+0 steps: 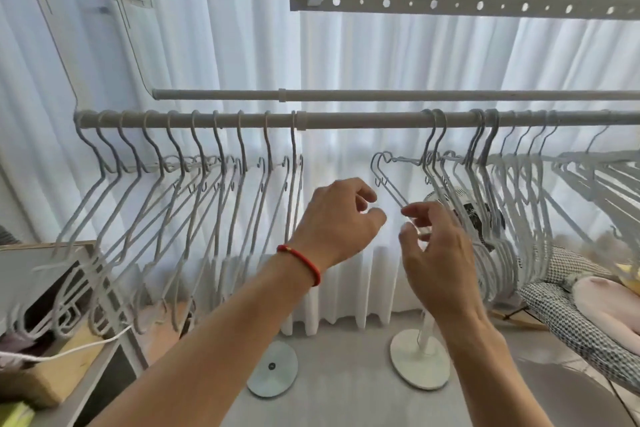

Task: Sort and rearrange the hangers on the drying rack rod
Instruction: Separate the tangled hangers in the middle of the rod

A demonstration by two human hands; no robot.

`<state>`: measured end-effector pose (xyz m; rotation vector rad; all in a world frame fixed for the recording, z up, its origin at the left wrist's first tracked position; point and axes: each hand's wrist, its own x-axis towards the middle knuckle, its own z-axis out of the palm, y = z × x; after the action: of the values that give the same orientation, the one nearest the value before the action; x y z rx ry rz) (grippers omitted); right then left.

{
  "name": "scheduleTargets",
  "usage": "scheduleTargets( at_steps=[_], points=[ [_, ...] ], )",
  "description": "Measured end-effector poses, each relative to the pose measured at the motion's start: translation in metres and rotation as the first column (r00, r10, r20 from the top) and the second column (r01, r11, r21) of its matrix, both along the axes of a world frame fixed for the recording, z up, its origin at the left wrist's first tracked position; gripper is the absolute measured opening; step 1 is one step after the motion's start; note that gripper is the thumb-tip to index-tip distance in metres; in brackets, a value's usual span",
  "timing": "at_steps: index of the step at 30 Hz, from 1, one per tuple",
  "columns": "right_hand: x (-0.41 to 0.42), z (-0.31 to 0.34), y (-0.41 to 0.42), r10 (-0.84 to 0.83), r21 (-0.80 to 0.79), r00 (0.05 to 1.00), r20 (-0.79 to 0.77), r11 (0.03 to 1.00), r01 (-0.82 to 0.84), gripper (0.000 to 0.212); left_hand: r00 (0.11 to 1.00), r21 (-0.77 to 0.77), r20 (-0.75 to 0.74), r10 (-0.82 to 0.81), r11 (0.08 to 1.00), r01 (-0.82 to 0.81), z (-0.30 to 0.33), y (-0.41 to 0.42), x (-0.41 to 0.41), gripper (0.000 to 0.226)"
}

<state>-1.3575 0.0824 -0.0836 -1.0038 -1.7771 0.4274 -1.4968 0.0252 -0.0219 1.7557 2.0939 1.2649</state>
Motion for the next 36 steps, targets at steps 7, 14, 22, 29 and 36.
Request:
scheduleTargets(
  at_steps=[7, 14, 22, 29, 36],
  points=[
    [0.059, 0.019, 0.041, -0.039, -0.01, 0.949, 0.313, 0.999, 0.044, 0.037, 0.975, -0.051, 0.221, 0.003, 0.999, 0.009, -0.024, 0.064, 0.076, 0.029],
    [0.085, 0.018, 0.071, 0.19, -0.218, 0.87, 0.454, 0.971, -0.099, 0.039, 0.82, -0.171, 0.521, 0.239, 0.97, -0.174, -0.065, 0.108, 0.114, 0.033],
    [0.079, 0.01, 0.081, 0.279, -0.161, 0.896, 0.345, 0.958, -0.237, 0.049, 0.573, -0.135, 0.805, 0.151, 0.988, -0.07, -0.082, 0.107, 0.116, 0.066],
    [0.068, 0.001, 0.069, 0.262, -0.198, 0.948, 0.183, 0.954, -0.225, 0.05, 0.658, -0.082, 0.72, 0.22, 0.969, -0.234, -0.078, 0.072, 0.094, 0.041],
    [0.043, -0.003, 0.054, 0.314, -0.277, 0.948, 0.043, 0.916, -0.291, 0.05, 0.588, -0.074, 0.775, 0.23, 0.958, -0.276, -0.069, 0.032, 0.051, 0.042]
  ],
)
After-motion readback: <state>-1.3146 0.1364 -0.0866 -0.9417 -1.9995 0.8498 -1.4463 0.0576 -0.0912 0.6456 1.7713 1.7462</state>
